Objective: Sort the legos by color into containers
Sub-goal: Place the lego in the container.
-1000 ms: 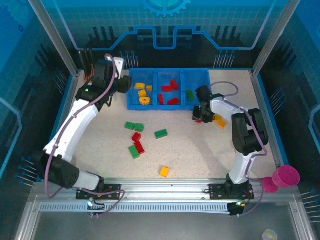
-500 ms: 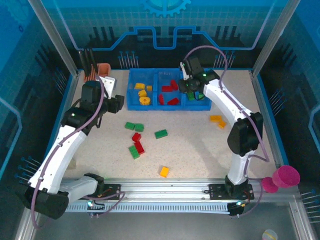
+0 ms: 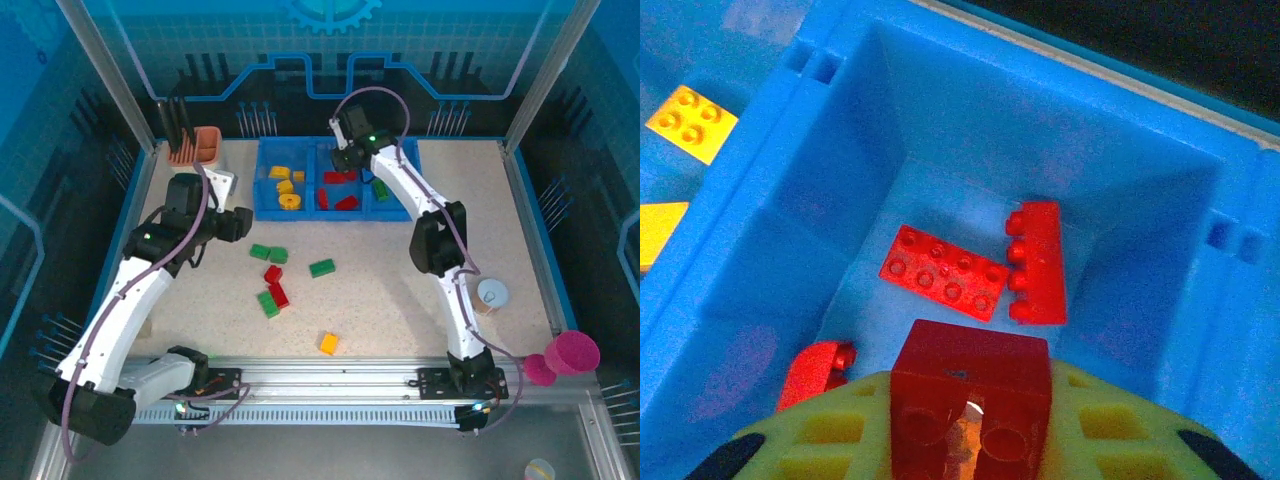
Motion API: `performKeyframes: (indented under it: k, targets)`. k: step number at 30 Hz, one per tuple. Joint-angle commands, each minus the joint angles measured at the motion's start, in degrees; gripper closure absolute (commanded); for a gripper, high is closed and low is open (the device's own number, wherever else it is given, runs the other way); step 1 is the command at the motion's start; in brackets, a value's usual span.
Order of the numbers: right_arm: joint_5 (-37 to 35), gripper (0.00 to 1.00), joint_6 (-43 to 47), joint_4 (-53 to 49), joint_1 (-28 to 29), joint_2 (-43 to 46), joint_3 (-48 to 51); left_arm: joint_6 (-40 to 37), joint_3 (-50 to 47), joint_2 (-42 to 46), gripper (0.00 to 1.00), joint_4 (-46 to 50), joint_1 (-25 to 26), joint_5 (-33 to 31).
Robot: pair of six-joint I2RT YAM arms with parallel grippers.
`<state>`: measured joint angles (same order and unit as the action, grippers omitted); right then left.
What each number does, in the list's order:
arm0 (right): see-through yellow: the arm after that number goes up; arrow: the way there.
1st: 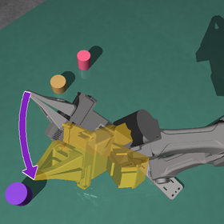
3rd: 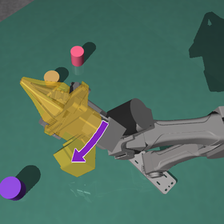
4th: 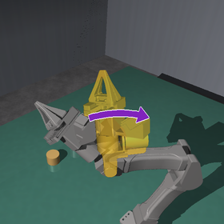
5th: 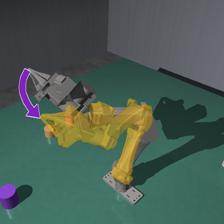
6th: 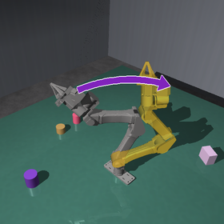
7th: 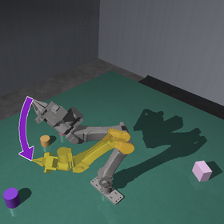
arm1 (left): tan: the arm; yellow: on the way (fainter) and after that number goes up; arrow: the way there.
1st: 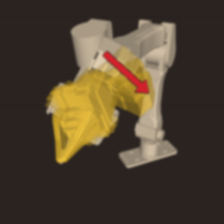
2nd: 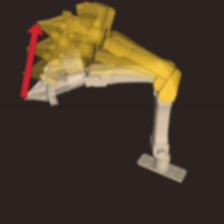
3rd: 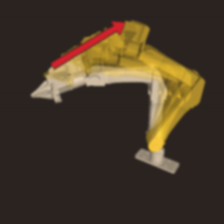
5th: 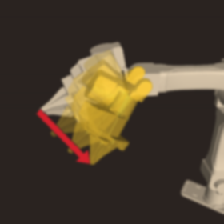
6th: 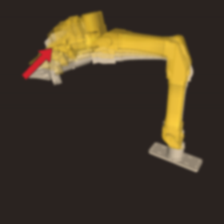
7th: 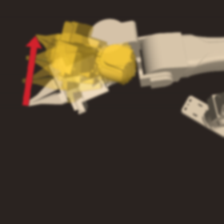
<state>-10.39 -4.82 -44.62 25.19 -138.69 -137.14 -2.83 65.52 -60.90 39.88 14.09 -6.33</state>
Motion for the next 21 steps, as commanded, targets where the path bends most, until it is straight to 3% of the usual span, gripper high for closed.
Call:
performKeyframes:
  k: [1, 4, 8, 14, 21]
  targets:
    - [2.04, 0.73, 0.94, -1.78, 0.61, -3.26, -4.31, 1.77, -1.65, 1.76, 0.28, 2.37, -0.42, 1.49]
    - [2.11, 0.71, 1.18, -1.88, 0.71, -4.39, -4.14, 1.69, -1.75, 1.93, 0.27, 2.48, -0.46, 1.22]
    - [2.86, 0.61, 3.86, 1.77, 1.04, -1.29, 1.98, 1.44, -1.37, 1.85, 0.25, 1.98, -0.42, 1.14]
    - [7.2, 0.23, 12.85, 0.34, 1.21, 5.06, 5.94, -0.05, -2.09, 1.53, 0.22, 0.98, -0.46, 0.44]
    - [12.92, 0.22, 22.0, 1.76, 1.78, 15.81, 14.99, -1.49, -2.85, 1.67, 0.2, -0.22, -0.48, 0.21]
